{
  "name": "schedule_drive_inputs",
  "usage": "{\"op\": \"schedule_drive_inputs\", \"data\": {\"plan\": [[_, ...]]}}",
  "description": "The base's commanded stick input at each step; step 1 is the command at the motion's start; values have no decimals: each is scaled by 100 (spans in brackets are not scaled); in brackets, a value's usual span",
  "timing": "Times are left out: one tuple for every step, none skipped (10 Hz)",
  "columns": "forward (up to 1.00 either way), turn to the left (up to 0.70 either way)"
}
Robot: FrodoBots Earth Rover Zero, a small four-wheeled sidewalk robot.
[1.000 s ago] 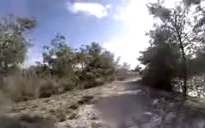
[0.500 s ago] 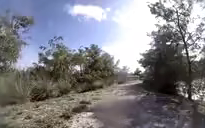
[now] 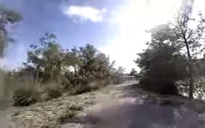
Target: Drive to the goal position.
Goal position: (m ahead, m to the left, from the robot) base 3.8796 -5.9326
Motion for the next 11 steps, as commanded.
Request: {"op": "schedule_drive_inputs", "data": {"plan": [[70, 0], [70, 0], [70, 0], [70, 0], [70, 0], [70, 0], [70, 0], [70, 0], [70, -4], [70, -24], [70, -27]]}}
